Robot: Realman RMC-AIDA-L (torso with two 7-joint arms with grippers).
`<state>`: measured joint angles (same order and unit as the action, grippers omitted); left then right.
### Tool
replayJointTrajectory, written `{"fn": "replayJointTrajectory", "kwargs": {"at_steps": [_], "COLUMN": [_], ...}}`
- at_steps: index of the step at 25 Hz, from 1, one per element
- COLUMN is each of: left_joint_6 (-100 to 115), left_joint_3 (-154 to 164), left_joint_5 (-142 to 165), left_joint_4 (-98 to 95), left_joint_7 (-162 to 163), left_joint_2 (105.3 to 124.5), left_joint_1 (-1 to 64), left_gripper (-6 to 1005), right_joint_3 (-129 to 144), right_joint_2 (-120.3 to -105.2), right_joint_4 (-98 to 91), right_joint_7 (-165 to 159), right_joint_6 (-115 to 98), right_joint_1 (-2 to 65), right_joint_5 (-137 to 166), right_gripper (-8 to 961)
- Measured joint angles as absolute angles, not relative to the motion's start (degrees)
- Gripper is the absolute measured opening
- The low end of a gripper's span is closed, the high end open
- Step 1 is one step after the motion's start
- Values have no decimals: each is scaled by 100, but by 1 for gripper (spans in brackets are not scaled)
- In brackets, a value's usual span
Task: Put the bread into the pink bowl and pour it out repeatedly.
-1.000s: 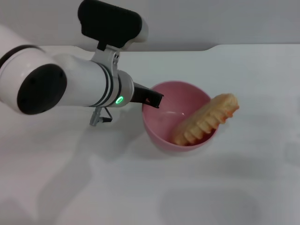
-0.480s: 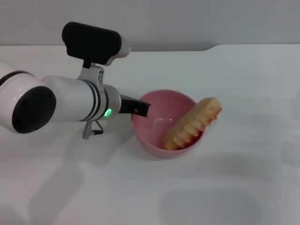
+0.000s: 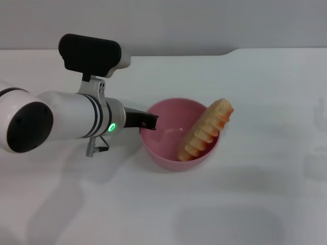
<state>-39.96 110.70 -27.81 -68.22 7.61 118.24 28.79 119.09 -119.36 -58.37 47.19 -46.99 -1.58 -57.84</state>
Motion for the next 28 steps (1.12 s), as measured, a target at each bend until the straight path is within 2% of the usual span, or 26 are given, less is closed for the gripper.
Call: {"fn": "replayJointTrajectory", "kwargs": {"at_steps": [4, 15, 20, 24, 27, 28], "left_joint_6": [-3943, -3749, -2895, -1243, -611, 429], "left_joint_3": [10984, 10964, 10783, 10411, 10295, 10176], "left_joint_5": [-2866, -2763, -2495, -2180, -2149, -2156], "left_joint_4": [-7012, -7647, -8134, -8372, -8274, -7942], "left_joint_7": [555, 100, -438, -649, -673, -681], "left_joint_2": [11802, 11803, 11803, 11805, 11803, 11803], "left_joint_1": [2751, 2470, 2015, 1322, 1102, 844], "left_gripper": [47, 199, 419, 614, 737, 775], "right_joint_3": [11905, 11908, 11907, 11920, 11928, 11938], "right_joint_2": [-11936, -11927, -11927, -11927, -11921, -11919], "right_joint_4": [-5853, -5896, -5967, -6005, -6010, -6004], "right_joint_7": [4719, 4750, 4754, 4756, 4747, 4738], "right_joint_6": [-4699, -4701, -4703, -4718, -4716, -4712], "right_joint_1": [-145, -88, -85, -117, -123, -117], "right_joint_5": [-5786, -5978, -5982, -5974, -5967, -5965], "right_gripper": [625, 620, 618, 616, 615, 614]}}
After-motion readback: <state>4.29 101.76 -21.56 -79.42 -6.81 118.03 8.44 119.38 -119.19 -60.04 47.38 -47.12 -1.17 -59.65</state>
